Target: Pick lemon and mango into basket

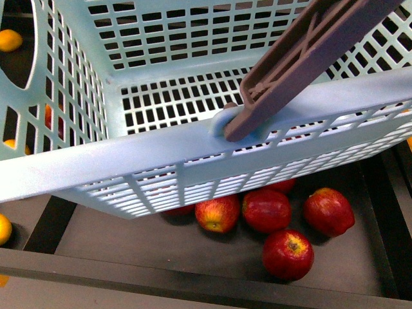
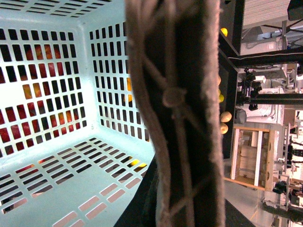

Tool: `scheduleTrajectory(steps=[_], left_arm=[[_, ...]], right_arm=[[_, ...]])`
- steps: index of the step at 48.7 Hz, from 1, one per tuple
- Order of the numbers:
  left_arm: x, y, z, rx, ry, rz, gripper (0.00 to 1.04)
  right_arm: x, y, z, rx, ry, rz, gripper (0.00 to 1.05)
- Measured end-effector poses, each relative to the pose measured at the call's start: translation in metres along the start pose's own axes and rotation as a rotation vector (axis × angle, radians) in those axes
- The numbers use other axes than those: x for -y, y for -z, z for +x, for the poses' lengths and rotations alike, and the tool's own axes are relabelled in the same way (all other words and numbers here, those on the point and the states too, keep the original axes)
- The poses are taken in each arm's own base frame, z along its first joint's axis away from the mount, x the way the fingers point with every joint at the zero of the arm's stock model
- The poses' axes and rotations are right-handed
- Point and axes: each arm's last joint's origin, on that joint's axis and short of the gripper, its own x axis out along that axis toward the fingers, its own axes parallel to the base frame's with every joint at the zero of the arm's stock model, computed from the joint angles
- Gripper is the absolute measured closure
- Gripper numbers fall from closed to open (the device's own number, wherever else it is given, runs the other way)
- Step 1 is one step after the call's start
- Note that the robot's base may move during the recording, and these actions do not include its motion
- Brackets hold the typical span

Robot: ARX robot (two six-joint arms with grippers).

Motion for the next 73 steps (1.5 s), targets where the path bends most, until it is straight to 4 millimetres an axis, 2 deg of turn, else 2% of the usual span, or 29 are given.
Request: scheduleTrajectory(steps=[5,9,14,15,20,22,25,43,52,59,73], left_arm=[[0.0,0.0,0.0,0.002,-0.001,0.002,0.99],[0.0,0.0,0.0,0.003,-0.002,0.003,0.99],[0.0,0.0,0.0,0.004,-0.002,0.004,0.99],[0.0,0.0,0.0,0.004,-0.002,0.004,0.99],[0.0,0.0,0.0,0.0,0.0,0.004,0.99],[0.0,0.0,0.0,0.0,0.0,0.003,0.99],[0.0,0.0,0.0,0.0,0.0,0.003,0.99],[0.0,0.0,0.0,0.002,-0.002,0.004,0.99],[0.0,0.0,0.0,0.002,-0.002,0.004,0.99],[0.0,0.0,0.0,0.003,-0.002,0.005,0.99],[0.0,0.0,0.0,0.001,-0.001,0.004,0.99]], right_arm=[[0.004,-0.021,0.015,0.053,0.027,0.077,0.09],[0.011,-0.047,0.038,0.12,0.071,0.103,0.09],[0.022,-0.085,0.084,0.185,0.139,0.065,0.09],[0.022,-0.087,0.088,0.188,0.142,0.064,0.09],[0.031,-0.114,0.149,0.183,0.183,-0.03,0.09],[0.035,-0.12,0.169,0.168,0.191,-0.059,0.09],[0.043,-0.127,0.21,0.112,0.182,-0.121,0.09],[0.074,-0.142,0.331,-0.045,0.125,-0.211,0.09],[0.081,-0.149,0.378,-0.076,0.076,-0.261,0.09],[0.088,-0.148,0.402,-0.103,0.074,-0.269,0.09],[0.098,-0.146,0.431,-0.127,0.078,-0.26,0.09]])
